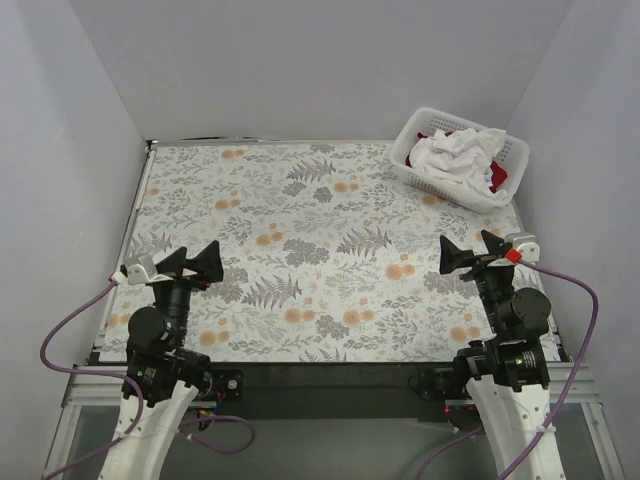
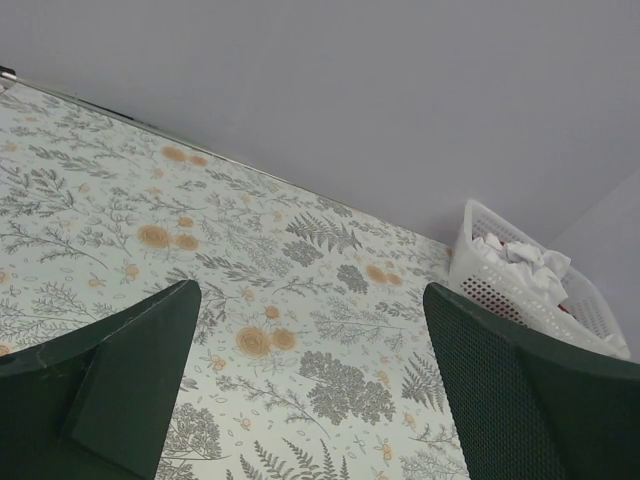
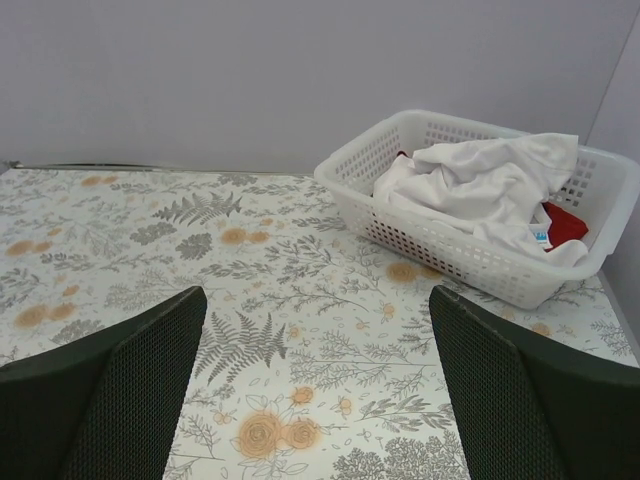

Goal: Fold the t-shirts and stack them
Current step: Grab the tshirt from the pile

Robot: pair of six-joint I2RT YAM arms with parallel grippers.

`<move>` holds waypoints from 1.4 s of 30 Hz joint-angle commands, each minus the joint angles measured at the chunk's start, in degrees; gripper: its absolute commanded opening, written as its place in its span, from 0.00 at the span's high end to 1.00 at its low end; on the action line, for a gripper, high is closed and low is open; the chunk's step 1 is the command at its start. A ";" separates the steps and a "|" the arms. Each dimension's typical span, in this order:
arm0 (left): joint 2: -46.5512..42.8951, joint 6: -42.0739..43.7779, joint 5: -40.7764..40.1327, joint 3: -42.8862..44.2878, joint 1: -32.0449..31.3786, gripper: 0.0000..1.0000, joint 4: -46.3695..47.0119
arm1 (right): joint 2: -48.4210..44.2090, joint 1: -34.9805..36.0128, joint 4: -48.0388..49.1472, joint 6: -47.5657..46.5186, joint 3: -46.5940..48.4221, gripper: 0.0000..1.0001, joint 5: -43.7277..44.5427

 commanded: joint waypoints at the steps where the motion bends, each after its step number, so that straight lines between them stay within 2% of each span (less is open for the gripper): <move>1: 1.63 -1.70 0.24 1.02 -0.06 0.07 -0.23 | 0.21 -0.10 -0.83 0.97 1.37 0.02 -1.20; 6: 5.05 -4.25 0.50 1.63 -0.06 0.07 0.12 | 5.74 -0.10 -0.13 3.86 3.30 0.02 -0.50; 9: 8.22 -5.74 0.68 2.08 -0.14 0.07 -0.84 | 13.91 -0.10 0.40 5.97 6.99 0.02 0.38; 14: 8.40 -5.49 1.64 0.58 -0.67 0.06 0.03 | 33.50 -0.02 0.40 9.13 18.21 0.02 3.98; 18: 7.87 -4.95 1.38 1.37 -0.67 0.06 -2.07 | 52.37 -0.10 -2.58 10.46 29.12 0.02 10.91; 21: 7.52 -5.22 1.20 1.37 -1.46 0.06 -2.87 | 60.58 -0.54 -2.85 10.11 37.47 0.02 16.37; 22: 7.69 -5.22 1.29 1.37 -1.81 0.05 -2.78 | 66.00 -0.72 -2.85 9.59 39.50 0.02 17.77; 29: 8.75 -4.25 1.38 1.02 -2.08 0.06 -1.73 | 88.97 -4.05 -2.67 5.01 58.31 0.13 17.17; 31: 9.36 -3.90 1.56 0.85 -2.08 0.06 -1.47 | 95.47 -4.76 -2.33 4.49 64.17 0.21 16.03; 39: 14.36 -2.41 2.70 0.93 -2.08 0.06 -0.59 | 116.99 -6.69 -1.44 1.85 84.94 0.24 11.81; 42: 17.79 -1.62 2.70 1.46 -1.99 0.06 -0.85 | 121.93 -6.78 -1.53 0.97 90.31 0.32 10.05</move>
